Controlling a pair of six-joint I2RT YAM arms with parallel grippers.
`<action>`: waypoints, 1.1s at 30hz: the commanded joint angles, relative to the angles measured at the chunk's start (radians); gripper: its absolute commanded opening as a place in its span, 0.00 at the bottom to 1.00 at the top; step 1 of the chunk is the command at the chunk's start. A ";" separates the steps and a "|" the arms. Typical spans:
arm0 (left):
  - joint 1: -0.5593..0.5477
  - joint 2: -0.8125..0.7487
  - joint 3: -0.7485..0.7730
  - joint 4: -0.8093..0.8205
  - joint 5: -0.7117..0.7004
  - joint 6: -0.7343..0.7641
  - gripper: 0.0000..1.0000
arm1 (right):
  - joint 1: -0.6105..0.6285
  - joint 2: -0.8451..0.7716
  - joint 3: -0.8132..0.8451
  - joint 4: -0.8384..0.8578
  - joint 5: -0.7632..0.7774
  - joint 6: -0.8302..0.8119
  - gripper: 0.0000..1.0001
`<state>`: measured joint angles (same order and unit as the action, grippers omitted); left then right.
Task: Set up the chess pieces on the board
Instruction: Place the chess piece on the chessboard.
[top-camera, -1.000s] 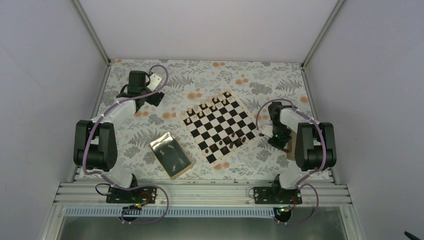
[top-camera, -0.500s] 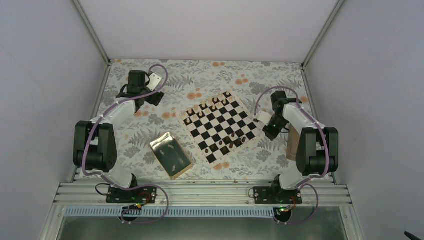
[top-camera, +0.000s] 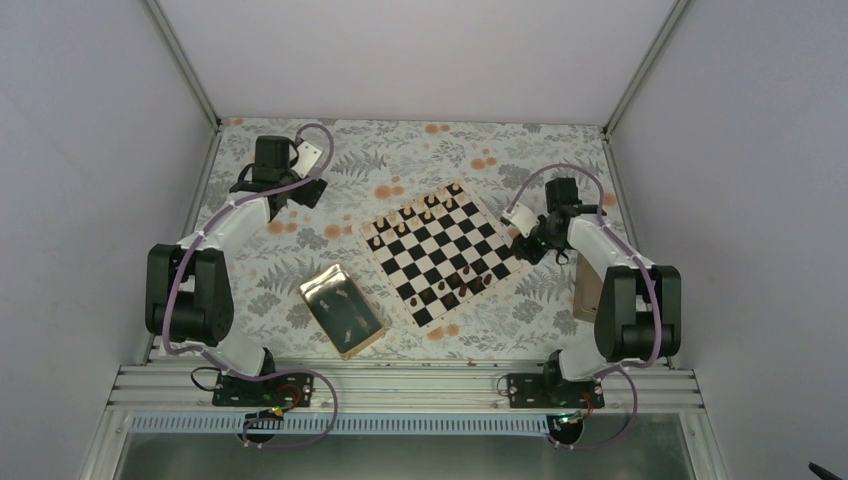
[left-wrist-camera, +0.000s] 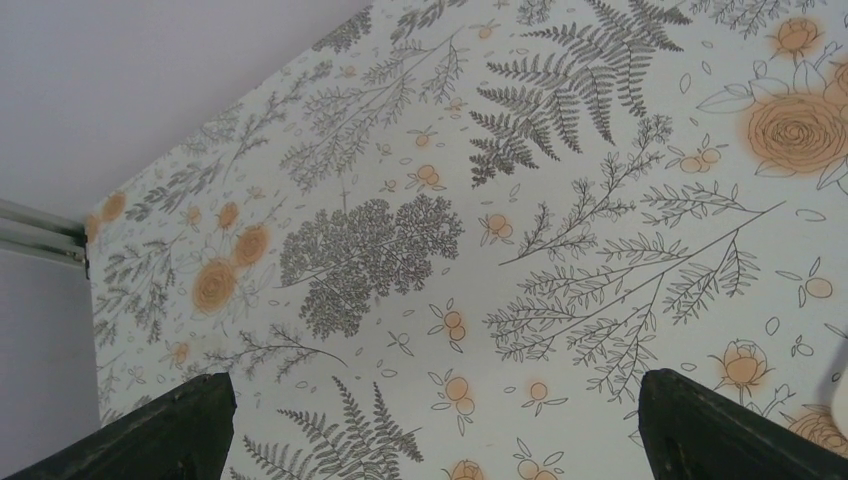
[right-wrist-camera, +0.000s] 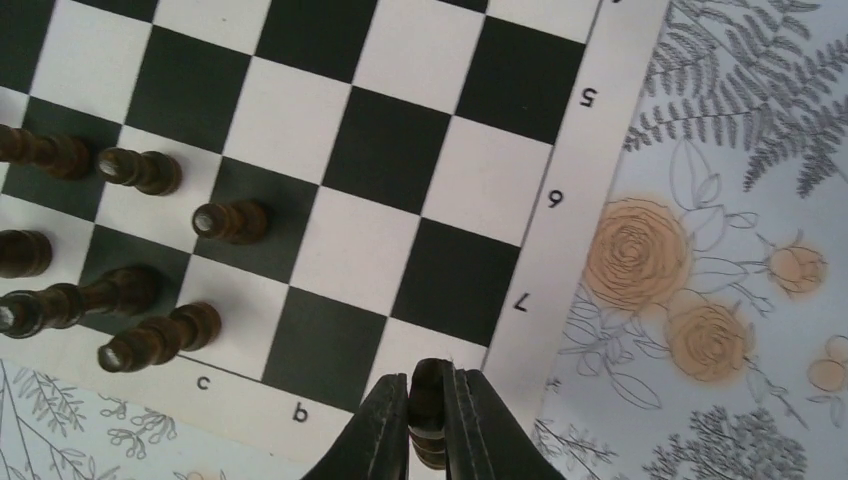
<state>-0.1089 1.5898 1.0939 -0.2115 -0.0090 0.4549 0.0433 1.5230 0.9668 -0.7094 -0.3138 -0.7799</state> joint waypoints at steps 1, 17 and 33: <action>-0.002 -0.028 0.043 -0.024 -0.007 -0.028 1.00 | -0.008 -0.046 -0.093 0.141 -0.116 0.058 0.12; -0.008 -0.018 0.059 -0.021 -0.037 -0.045 1.00 | -0.027 -0.149 -0.262 0.250 -0.264 0.021 0.15; -0.015 -0.003 0.054 -0.025 -0.086 -0.038 1.00 | -0.024 -0.026 -0.017 -0.010 -0.076 -0.099 0.40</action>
<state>-0.1204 1.5864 1.1221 -0.2417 -0.0765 0.4259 0.0181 1.4651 0.8581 -0.6186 -0.4511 -0.8249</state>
